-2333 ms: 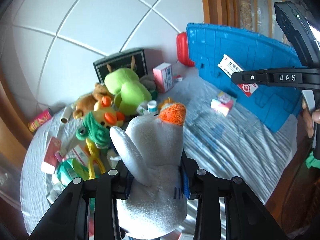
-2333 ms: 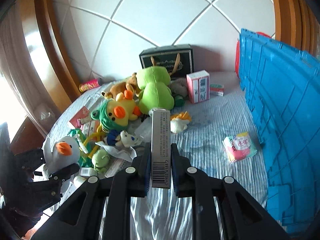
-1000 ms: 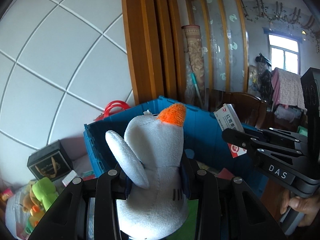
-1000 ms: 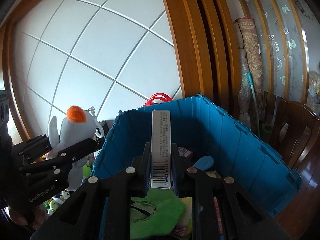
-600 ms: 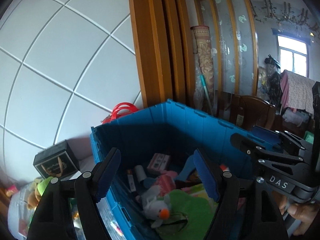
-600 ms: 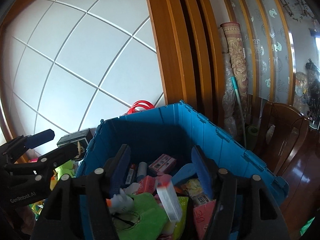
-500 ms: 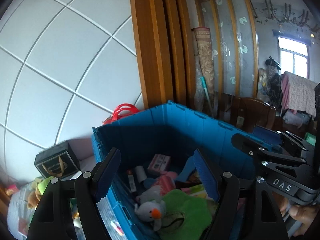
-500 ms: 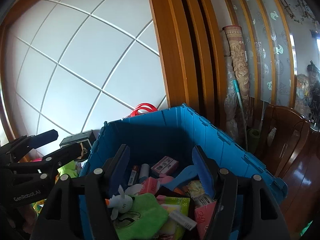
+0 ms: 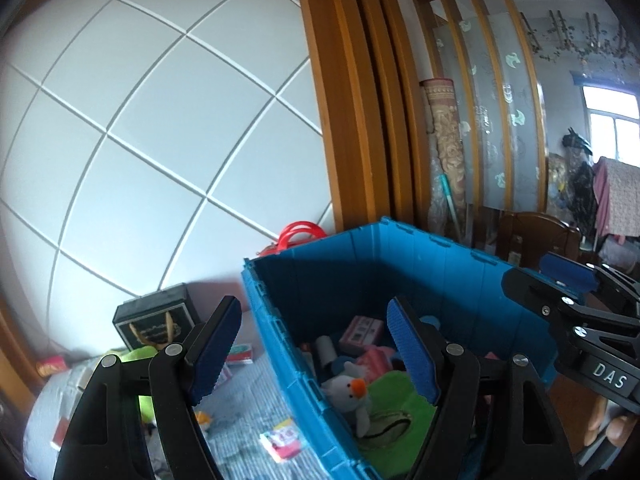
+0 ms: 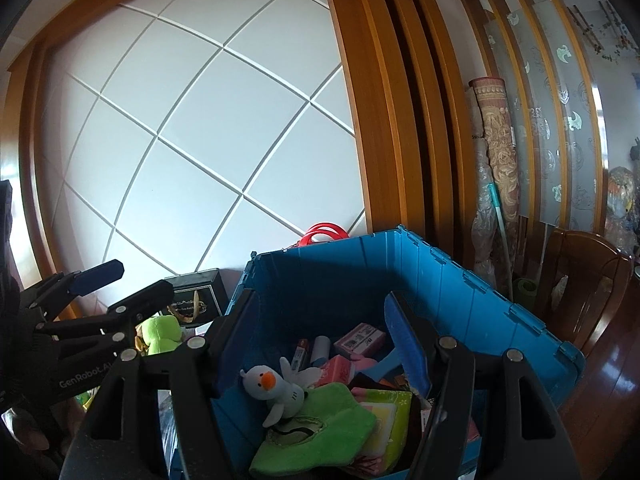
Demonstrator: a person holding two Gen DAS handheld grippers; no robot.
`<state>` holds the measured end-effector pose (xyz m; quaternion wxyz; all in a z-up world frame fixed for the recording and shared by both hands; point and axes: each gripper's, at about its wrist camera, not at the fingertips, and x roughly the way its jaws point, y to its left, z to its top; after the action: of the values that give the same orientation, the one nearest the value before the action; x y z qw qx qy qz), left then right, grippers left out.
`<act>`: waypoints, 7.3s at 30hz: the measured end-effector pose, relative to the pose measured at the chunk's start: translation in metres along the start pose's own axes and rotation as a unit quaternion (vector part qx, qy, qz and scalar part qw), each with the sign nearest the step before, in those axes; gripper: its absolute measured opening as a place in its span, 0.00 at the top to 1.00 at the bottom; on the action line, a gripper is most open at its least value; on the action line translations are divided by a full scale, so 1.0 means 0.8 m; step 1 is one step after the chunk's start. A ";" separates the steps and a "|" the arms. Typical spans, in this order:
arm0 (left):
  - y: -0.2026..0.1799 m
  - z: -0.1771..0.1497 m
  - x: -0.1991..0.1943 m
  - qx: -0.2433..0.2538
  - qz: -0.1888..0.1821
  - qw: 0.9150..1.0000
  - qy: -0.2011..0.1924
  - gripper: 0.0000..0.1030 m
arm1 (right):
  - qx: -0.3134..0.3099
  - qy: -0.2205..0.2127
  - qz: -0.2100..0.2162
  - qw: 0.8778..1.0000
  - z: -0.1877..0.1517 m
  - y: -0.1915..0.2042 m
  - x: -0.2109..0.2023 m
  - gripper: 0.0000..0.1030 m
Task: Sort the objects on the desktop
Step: 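Carry the plush goose and slim box into the blue crate and release both, then withdraw both open tools from the crate back over the table, then lower the right tool around the Kotex pad pack while the left tool approaches a white leaflet, then close the right tool on the Kotex pack while the left tool grasps the white leaflet, then carry the Kotex pack and white leaflet over the blue crate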
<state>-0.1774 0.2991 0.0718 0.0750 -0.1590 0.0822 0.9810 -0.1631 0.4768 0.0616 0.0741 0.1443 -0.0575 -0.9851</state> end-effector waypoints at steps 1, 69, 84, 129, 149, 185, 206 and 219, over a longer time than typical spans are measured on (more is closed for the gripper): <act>0.006 -0.003 -0.005 -0.003 0.005 1.000 -0.002 0.27 | -0.002 -0.001 0.003 1.000 -0.003 0.005 -0.002 0.37; 0.312 -0.572 -0.111 -0.208 0.171 0.902 0.338 0.27 | -0.115 0.214 0.177 0.954 -0.264 0.321 0.048 0.37; 0.319 -0.604 -0.068 -0.220 0.148 0.887 0.378 0.30 | -0.122 0.283 0.099 0.946 -0.338 0.288 0.196 0.37; 0.338 -0.600 -0.059 -0.182 0.077 0.898 0.392 0.30 | -0.141 0.355 0.006 0.924 -0.358 0.303 0.417 0.18; 0.335 -0.599 -0.061 -0.186 0.077 0.897 0.393 0.30 | -0.138 0.414 0.021 0.900 -0.371 0.297 0.423 0.12; 0.316 -0.586 -0.081 -0.205 0.072 0.892 0.398 0.71 | -0.151 0.425 0.020 0.892 -0.413 0.295 0.401 0.24; 0.304 -0.494 -0.075 -0.138 0.068 0.932 0.329 0.75 | -0.118 0.351 0.050 0.928 -0.365 0.304 0.297 0.25; 0.310 -0.310 -0.085 -0.085 0.033 0.979 0.184 0.75 | -0.067 0.221 0.046 0.972 -0.226 0.318 0.121 0.25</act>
<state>-0.0822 0.0028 -0.1038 0.0121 -0.3397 0.0160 0.9403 -0.1694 0.1948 -0.1028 0.1394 0.3506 0.0201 -0.9259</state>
